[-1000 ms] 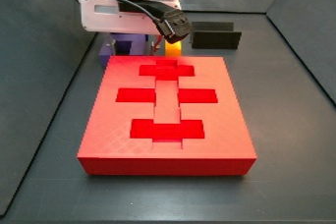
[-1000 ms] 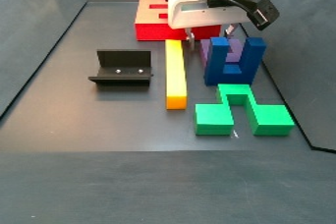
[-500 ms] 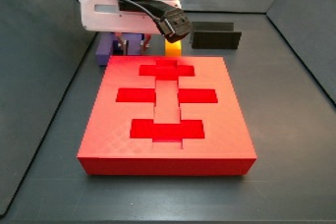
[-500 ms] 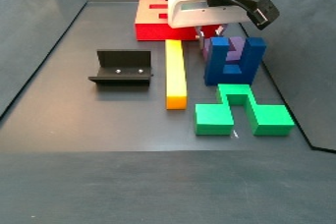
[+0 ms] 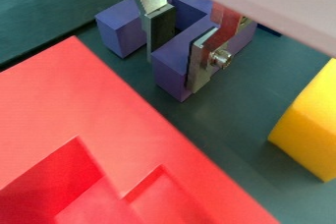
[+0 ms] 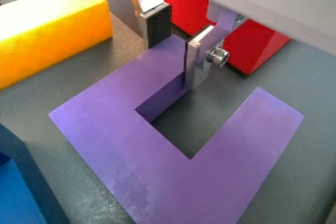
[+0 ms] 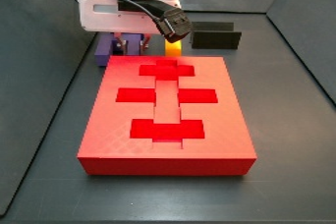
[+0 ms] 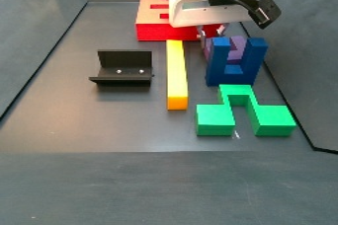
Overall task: Pick up the purple object. Move up. Place the purple object on the fixture. Regrasp the purple object. Move to above the board. Insert the purple object.
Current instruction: Pick up the purple object.
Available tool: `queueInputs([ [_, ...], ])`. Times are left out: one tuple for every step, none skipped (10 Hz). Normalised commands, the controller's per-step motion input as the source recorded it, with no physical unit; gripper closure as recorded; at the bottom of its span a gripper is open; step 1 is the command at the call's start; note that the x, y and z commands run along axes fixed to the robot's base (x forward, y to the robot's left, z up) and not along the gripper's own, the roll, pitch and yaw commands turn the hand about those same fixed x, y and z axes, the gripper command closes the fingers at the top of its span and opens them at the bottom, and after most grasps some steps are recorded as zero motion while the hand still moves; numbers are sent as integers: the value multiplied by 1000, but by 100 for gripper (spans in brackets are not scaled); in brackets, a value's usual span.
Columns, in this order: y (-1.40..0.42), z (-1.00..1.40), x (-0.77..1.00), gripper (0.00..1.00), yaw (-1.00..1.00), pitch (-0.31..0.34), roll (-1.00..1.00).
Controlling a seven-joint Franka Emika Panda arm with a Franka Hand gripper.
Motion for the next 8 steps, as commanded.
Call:
queueInputs([
  [0, 0, 0, 100, 0, 0, 0],
  [0, 0, 0, 100, 0, 0, 0],
  [0, 0, 0, 100, 0, 0, 0],
  [0, 0, 0, 100, 0, 0, 0],
  [0, 0, 0, 100, 0, 0, 0],
  [0, 0, 0, 100, 0, 0, 0],
  [0, 0, 0, 100, 0, 0, 0],
  [0, 0, 0, 100, 0, 0, 0],
])
